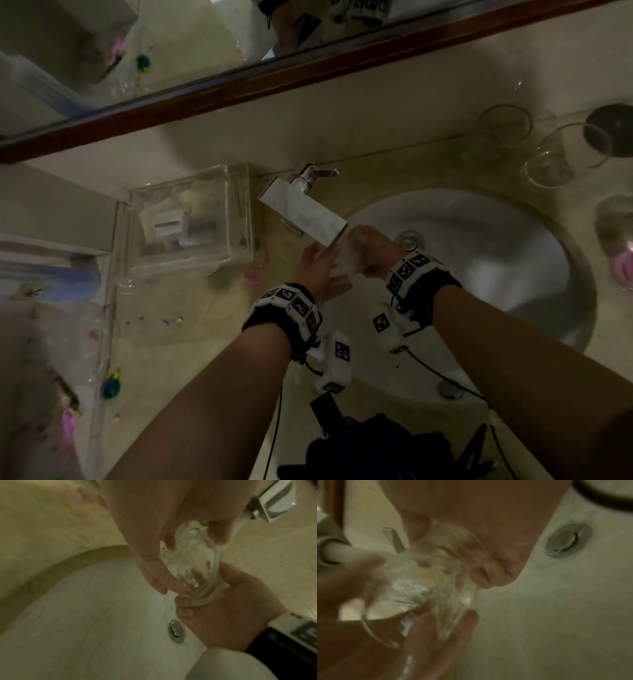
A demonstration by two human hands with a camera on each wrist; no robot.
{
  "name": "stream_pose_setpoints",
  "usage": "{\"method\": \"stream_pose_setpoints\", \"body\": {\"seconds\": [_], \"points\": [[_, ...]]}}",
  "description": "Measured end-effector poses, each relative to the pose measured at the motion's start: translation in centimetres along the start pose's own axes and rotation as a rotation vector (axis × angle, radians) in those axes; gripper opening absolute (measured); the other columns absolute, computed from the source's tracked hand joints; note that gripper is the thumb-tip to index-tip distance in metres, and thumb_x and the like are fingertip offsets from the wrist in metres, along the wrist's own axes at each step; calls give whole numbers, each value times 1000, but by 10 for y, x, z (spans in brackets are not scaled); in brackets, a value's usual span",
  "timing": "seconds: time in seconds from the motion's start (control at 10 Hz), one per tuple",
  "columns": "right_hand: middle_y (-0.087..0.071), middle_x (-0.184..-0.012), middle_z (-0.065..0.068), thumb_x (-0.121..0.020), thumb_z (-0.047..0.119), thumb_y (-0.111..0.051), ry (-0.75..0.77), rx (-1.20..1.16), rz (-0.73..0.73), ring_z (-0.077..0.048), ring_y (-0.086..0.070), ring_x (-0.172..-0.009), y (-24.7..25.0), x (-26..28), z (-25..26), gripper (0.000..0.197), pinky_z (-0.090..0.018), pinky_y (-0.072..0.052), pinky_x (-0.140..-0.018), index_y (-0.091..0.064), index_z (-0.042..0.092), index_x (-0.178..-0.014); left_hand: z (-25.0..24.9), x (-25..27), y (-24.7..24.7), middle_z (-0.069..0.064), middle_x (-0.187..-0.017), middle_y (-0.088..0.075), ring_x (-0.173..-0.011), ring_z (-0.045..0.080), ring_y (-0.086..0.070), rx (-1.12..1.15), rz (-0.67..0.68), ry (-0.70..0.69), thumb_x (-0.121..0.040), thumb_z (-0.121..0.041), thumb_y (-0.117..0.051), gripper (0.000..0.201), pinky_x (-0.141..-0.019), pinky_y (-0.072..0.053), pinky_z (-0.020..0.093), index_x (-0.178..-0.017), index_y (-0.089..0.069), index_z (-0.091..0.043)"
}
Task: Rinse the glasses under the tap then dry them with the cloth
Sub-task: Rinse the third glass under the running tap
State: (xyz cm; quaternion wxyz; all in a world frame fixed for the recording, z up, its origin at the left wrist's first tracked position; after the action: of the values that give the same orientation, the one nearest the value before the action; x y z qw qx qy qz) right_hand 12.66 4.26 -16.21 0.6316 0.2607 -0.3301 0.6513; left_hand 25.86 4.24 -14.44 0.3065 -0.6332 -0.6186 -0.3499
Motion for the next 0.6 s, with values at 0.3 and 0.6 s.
{"method": "stream_pose_setpoints", "body": {"seconds": [0.3,0.6], "points": [[-56,-64,-6,-88,63,-45,-196,-5,26,-14,-36,-43,-2,1,-7,43,-18,-27,-46,-56,23,-75,-5,-2,1,2,-129,-56,-107,24,-62,-138,23,-145,-84,-16,-73,55,-80,-58,41,-130,-45,-29],[-52,-54,2,-93,51,-45,-136,-80,-3,-11,-39,-40,7,2,-4,38,-17,-30,-44,-51,21,-71,-2,-7,-11,6,-125,-61,-101,25,-64,-33,50,-50,-87,-27,-71,50,-69,-56,37,-131,-47,-22]]}}
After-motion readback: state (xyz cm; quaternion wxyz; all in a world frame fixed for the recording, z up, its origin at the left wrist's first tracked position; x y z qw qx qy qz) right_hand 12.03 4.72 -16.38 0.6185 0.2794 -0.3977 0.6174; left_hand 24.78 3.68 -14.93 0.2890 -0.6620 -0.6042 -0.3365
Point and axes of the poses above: each hand's wrist, its own x-axis away from the middle knuckle, its own y-axis out of the back of the hand, z = x × y, the point moved 5 cm from there along -x, towards the middle knuckle
